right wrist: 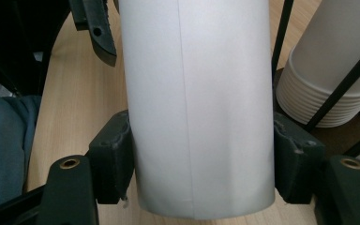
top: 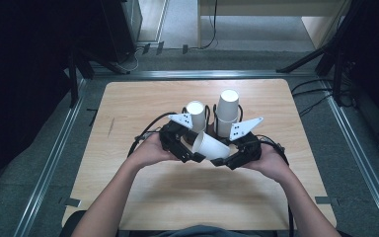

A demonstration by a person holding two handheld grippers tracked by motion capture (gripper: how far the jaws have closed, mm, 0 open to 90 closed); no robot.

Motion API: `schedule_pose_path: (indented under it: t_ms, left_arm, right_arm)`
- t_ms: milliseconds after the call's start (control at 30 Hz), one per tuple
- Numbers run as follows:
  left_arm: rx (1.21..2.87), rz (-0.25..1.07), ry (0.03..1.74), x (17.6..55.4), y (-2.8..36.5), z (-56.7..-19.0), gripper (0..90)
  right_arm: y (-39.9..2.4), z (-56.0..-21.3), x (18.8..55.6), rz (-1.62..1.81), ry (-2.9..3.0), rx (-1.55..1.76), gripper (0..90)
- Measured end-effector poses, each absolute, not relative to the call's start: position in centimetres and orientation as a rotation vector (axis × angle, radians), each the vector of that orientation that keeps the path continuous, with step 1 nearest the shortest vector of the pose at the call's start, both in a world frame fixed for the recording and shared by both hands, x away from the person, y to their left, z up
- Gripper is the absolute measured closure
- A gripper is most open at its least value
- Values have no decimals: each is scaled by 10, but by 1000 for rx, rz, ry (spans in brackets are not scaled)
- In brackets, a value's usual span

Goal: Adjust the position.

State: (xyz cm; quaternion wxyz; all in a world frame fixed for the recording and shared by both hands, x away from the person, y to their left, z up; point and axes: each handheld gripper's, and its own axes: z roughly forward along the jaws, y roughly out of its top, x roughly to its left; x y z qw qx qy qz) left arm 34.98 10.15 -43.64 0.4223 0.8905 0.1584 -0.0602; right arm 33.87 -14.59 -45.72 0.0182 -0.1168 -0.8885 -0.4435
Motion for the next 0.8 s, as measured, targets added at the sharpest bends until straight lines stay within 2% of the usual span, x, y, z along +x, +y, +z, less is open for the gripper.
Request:
schedule_pose_path:
  t_ms: [267, 667, 800]
  left_arm:
    - [2167, -189, 423, 350, 99, -441, 141]
    - [2157, -202, 393, 349, 101, -440, 239]
    - [2177, -182, 387, 349, 102, -436, 244]
  right_arm:
    - [-143, -458, 339, -1396, -2721, -360, 332]
    - [-144, -461, 340, -1361, -2682, -364, 330]
    - [-143, -461, 340, -1352, -2697, -384, 291]
